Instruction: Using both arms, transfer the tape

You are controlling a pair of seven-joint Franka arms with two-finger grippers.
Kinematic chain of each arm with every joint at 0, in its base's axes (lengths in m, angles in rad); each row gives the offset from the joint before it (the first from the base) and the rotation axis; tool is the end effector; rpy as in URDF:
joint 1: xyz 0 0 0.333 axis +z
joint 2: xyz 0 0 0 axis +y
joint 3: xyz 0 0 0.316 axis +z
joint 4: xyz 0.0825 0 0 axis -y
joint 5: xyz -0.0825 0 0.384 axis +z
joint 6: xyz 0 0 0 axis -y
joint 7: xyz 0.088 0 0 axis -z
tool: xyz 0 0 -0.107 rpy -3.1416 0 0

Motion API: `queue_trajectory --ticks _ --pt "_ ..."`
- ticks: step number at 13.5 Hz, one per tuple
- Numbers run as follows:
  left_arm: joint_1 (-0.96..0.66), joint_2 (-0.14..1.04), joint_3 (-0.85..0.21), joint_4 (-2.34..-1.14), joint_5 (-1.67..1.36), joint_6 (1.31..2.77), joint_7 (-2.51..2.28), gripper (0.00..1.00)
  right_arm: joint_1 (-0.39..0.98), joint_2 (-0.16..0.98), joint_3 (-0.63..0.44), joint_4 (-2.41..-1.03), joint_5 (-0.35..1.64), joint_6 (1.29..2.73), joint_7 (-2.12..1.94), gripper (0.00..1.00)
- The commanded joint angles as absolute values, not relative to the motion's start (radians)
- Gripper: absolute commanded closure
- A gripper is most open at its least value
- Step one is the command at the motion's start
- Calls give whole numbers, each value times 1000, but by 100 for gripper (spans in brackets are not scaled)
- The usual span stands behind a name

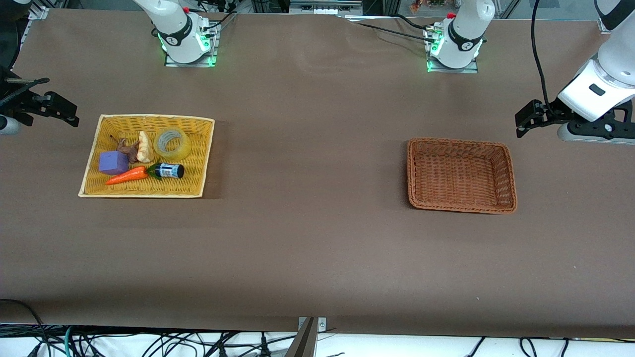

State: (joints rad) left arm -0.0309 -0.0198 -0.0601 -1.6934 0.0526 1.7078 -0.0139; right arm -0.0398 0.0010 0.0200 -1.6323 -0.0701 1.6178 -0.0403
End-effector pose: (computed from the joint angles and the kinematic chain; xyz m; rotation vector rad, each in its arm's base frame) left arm 0.5564 -0.0461 0.5894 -3.0868 0.1288 -0.0570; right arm 0.5573 -0.0182 0.5992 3.0718 0.0374 -0.0270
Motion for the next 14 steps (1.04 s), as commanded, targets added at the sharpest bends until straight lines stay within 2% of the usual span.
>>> queue_trajectory --ticks 1,14 --pt "-34 -5 -66 -1657 40 1683 11 0 -58 9 32 -1605 -63 1598 -37 0" --pt "-40 5 -66 -1637 29 1683 15 0 -60 11 28 -1612 -54 1583 -26 0"
